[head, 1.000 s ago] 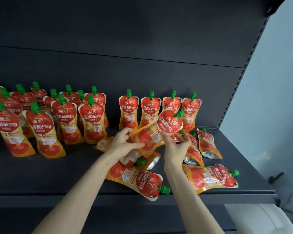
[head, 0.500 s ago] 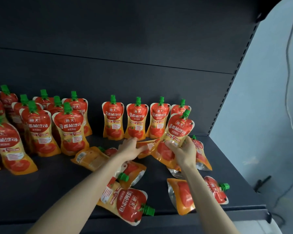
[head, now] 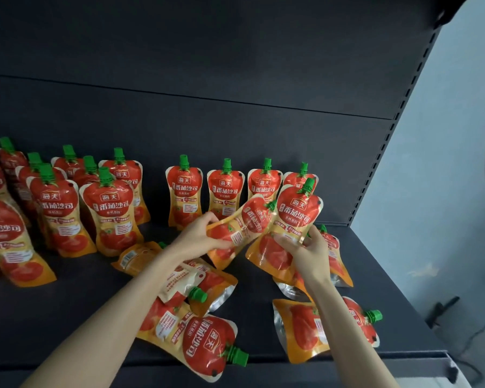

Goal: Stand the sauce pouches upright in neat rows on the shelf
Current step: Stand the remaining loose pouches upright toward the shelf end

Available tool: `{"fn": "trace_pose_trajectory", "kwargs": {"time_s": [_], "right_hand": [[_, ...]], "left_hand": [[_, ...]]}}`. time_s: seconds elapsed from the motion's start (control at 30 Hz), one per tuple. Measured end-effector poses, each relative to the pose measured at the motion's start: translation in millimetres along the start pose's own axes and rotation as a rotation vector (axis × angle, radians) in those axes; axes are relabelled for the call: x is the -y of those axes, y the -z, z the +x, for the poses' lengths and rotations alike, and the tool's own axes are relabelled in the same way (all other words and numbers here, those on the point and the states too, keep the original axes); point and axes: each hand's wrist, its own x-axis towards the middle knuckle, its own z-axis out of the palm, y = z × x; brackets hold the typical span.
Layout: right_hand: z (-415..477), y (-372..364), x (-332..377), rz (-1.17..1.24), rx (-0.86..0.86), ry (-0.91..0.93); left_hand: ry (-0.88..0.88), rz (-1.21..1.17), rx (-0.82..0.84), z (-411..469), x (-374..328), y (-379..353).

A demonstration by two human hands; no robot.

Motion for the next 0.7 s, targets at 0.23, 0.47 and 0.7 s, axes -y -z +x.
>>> {"fn": "trace_pose_trajectory", "kwargs": {"time_s": [0.23,0.47,0.7], "right_hand": [[19,-12,5,0.011,0.108,0.076],[49,-34,2,-0.042,0.2,0.084],[57,-33,-3,-0.026,0.206,0.069]], "left_hand": [[-0.027,-0.359,-0.203,-10,4,7],[0.031,-0.465,-0.147,12,7,4],[0.048,-0.437,-0.177,22,16,7]]}}
